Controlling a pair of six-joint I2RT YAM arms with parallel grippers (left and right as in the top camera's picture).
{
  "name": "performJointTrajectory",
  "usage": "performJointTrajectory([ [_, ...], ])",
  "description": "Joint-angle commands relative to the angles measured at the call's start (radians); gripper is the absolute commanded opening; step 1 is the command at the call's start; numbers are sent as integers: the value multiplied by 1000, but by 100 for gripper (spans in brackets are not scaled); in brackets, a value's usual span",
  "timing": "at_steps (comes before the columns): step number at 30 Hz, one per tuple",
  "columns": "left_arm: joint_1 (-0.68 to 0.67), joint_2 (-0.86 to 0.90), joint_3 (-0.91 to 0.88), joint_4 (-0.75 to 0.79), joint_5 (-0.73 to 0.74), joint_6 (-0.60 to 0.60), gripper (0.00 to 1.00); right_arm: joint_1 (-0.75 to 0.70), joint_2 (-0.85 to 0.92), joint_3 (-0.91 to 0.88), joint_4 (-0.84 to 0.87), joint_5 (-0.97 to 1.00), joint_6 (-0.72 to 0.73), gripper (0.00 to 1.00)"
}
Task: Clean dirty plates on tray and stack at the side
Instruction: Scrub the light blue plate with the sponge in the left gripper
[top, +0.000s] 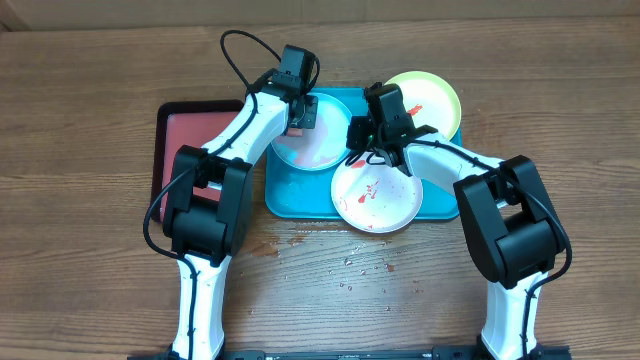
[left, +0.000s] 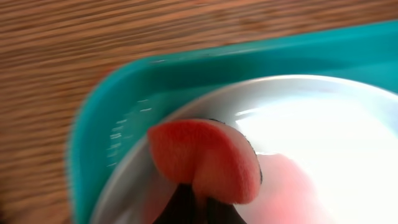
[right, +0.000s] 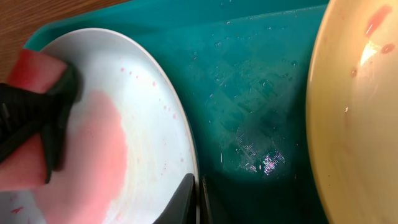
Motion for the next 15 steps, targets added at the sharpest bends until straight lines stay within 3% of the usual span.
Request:
performJointTrajectory([
  [1,-33,53,-27,-6,217,64,4,11,13,-1,-19,-28,-7,4],
  [7,-48,53,-27,-51,277,101,4,11,13,-1,-23,-28,-7,4],
  [15,-17,50,-17,-228,188,100,4,11,13,-1,-37,-28,-7,4],
])
